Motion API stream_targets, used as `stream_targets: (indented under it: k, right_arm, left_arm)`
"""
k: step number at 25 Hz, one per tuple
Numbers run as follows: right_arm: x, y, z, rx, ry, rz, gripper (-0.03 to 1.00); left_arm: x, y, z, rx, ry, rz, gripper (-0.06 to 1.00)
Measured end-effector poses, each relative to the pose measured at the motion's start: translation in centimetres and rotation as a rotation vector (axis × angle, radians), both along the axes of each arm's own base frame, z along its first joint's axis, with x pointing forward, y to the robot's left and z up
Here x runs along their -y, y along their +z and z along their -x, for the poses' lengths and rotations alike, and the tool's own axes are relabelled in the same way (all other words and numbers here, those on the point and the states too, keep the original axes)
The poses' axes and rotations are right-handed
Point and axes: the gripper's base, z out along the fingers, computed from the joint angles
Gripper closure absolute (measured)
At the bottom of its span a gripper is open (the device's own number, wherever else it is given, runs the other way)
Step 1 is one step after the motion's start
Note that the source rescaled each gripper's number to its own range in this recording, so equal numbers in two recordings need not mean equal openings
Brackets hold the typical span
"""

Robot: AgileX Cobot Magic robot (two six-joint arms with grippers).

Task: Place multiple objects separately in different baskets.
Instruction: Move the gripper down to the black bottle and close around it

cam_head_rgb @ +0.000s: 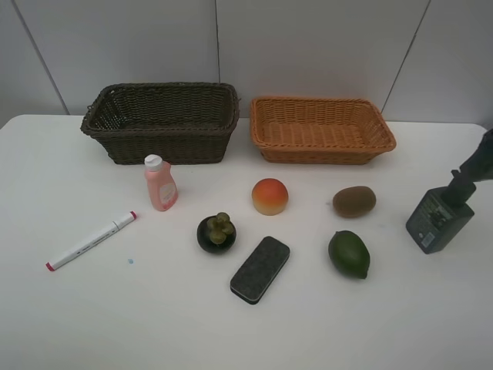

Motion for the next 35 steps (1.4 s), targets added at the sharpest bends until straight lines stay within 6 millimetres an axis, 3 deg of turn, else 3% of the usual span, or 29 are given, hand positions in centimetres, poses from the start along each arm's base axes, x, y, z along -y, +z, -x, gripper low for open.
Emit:
stream_targets:
  k: [11, 23, 30, 33, 35]
  right_arm:
    - [0.6, -5.5, -4.5, -0.148, 0.009, 0.009, -0.02]
    - [1.0, -9.8, -6.5, -0.255, 0.035, 0.034, -0.02]
    - [1.0, -10.5, -6.9, -0.269, 0.039, 0.034, -0.02]
    - [1.1, -10.5, -6.9, -0.266, 0.04, 0.036, 0.08]
    - [1.1, -10.5, -6.9, -0.266, 0.04, 0.036, 0.26]
  left_arm:
    - [0.0, 0.0, 0.0, 0.0, 0.0, 0.0, -0.06]
    - [0.0, 0.0, 0.0, 0.001, 0.0, 0.0, -0.06]
    - [0.0, 0.0, 0.0, 0.001, 0.0, 0.0, -0.06]
    - [0.0, 0.0, 0.0, 0.001, 0.0, 0.0, -0.06]
    - [0.0, 0.0, 0.0, 0.001, 0.0, 0.0, -0.06]
